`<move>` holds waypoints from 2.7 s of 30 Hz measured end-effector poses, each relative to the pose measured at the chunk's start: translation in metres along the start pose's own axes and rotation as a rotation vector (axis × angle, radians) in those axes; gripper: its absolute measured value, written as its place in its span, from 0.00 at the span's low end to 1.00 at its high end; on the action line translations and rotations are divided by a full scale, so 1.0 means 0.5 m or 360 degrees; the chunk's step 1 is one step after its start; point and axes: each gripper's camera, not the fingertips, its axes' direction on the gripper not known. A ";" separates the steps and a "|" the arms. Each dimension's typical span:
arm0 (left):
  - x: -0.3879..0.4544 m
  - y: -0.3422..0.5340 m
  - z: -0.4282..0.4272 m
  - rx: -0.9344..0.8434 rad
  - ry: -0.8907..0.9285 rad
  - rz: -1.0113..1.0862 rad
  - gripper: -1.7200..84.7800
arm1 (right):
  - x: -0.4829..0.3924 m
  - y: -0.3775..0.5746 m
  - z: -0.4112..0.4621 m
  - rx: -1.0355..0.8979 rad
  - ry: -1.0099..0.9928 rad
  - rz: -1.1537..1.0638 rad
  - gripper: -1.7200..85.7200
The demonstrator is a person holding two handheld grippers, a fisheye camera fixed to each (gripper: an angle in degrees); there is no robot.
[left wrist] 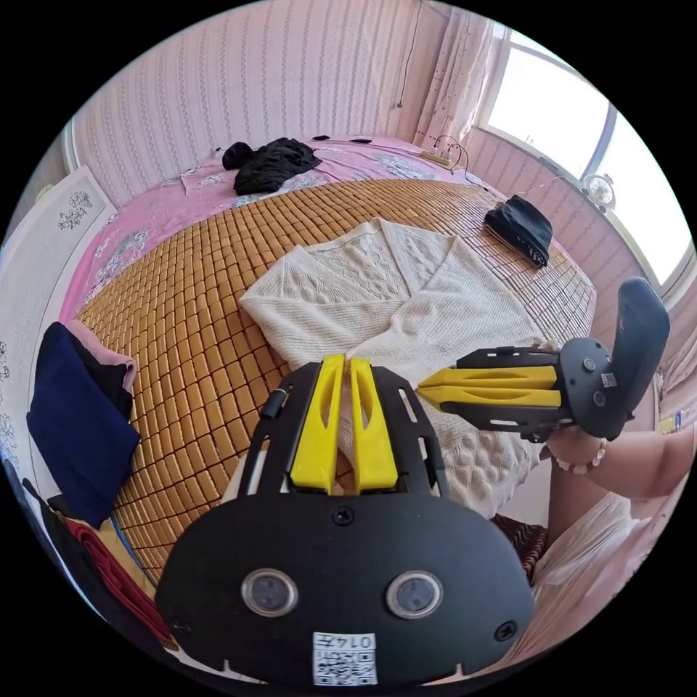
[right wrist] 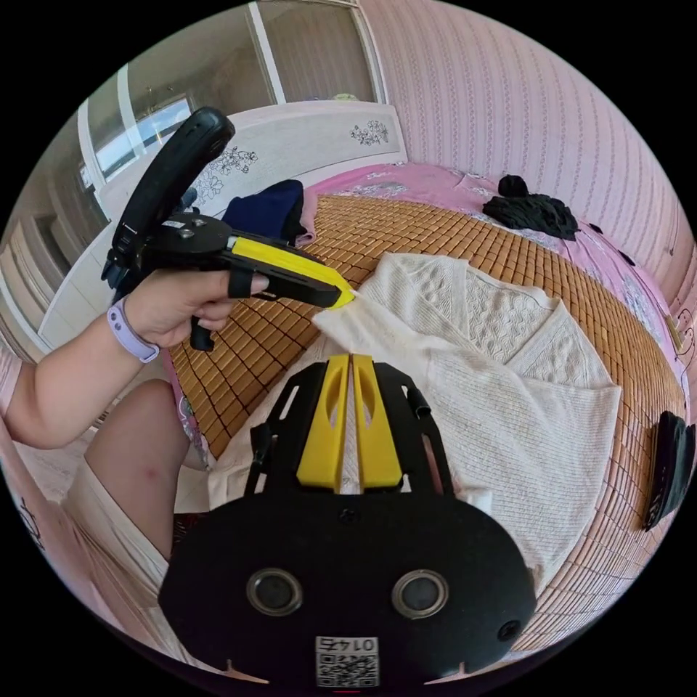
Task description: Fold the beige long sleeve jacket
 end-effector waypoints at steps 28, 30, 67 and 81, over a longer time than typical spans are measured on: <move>-0.293 -0.079 0.159 0.0130 0.0402 -0.0699 0.02 | 0.581 0.040 -0.130 -0.0119 0.0298 0.0916 0.03; -0.268 -0.074 0.122 0.0225 0.0398 -0.0564 0.01 | 0.562 0.051 -0.199 0.0090 0.0145 0.0855 0.03; 0.383 0.376 0.216 -0.0183 0.0302 0.0282 0.01 | 0.006 0.011 0.034 -0.0729 0.0321 -0.0173 0.02; 0.549 0.387 0.291 -0.0124 0.0364 0.0409 0.01 | 0.040 -0.171 0.143 -0.0980 0.0270 -0.0238 0.01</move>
